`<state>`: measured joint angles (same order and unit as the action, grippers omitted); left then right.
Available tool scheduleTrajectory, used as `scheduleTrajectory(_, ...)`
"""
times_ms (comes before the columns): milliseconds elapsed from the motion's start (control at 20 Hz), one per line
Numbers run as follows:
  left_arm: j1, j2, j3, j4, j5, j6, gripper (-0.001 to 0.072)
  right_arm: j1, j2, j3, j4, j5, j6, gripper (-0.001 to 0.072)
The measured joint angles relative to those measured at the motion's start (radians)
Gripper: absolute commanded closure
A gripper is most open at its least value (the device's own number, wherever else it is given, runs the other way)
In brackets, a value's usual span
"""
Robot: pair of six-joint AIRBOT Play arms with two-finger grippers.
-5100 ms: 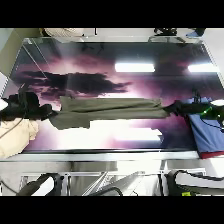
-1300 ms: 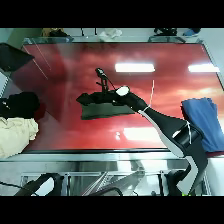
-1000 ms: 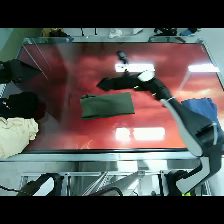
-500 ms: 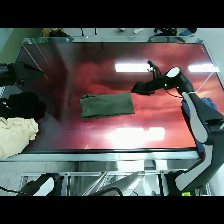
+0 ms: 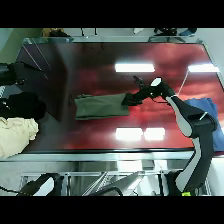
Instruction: Fold the shirts.
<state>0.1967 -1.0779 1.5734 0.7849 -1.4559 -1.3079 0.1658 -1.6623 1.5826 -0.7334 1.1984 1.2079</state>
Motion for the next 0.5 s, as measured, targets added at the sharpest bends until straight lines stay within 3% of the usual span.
scheduleTrajectory(500,0.0,0.0,0.0,0.0,-0.003,0.001,0.0693,-0.082,0.164,0.084,0.167,-0.012,-0.105,0.0691)
